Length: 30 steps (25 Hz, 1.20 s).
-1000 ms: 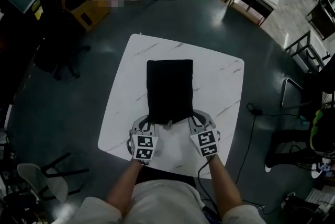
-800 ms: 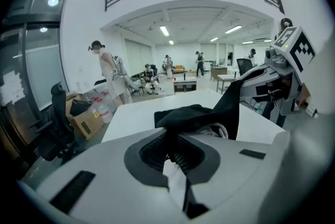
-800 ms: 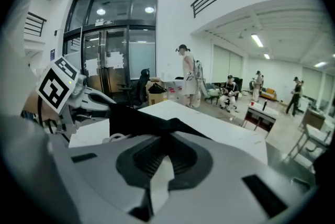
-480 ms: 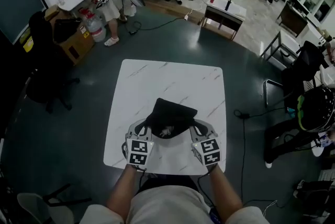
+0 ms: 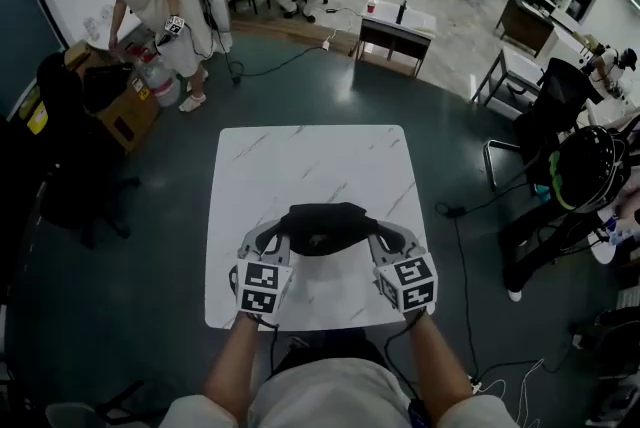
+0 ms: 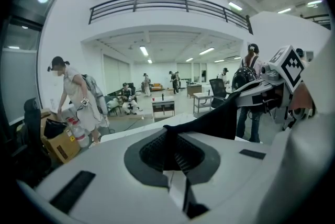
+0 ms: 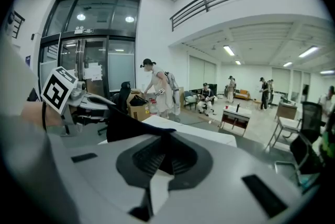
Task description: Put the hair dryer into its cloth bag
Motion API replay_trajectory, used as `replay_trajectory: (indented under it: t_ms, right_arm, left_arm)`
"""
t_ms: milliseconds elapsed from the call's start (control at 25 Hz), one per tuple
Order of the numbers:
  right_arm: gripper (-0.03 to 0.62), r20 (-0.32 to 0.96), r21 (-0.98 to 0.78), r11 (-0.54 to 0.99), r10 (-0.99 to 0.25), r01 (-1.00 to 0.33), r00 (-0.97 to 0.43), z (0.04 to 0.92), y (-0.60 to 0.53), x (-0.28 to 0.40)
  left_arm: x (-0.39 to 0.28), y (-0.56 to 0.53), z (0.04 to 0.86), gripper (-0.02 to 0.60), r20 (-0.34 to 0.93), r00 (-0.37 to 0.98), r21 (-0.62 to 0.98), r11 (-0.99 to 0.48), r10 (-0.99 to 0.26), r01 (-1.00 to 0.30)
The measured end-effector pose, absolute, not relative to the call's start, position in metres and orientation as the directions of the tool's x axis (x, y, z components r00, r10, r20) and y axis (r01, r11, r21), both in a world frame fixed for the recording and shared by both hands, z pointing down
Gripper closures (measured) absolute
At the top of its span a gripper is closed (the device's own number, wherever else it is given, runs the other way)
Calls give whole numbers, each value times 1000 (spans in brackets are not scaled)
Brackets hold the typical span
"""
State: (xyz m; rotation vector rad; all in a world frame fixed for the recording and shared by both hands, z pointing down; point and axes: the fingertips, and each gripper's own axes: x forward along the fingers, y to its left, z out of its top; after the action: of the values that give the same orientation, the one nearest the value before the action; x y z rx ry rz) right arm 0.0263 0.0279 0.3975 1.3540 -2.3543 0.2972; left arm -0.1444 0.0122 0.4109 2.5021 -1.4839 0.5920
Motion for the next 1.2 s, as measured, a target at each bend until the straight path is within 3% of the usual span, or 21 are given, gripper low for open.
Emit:
replay_trajectory:
  t_ms: [760,1200]
  right_arm:
    - [574,392,32,524,-790,-851,-472,380,-159,40]
    - [574,459,-3,513,-762,-858,-457,425,-97,48]
  left_arm:
    - [-130,-181,385,571,427,376,-111,-461,-822,-881]
    - [-122,-115,430,571,478,419,-33,-493,-772,-869]
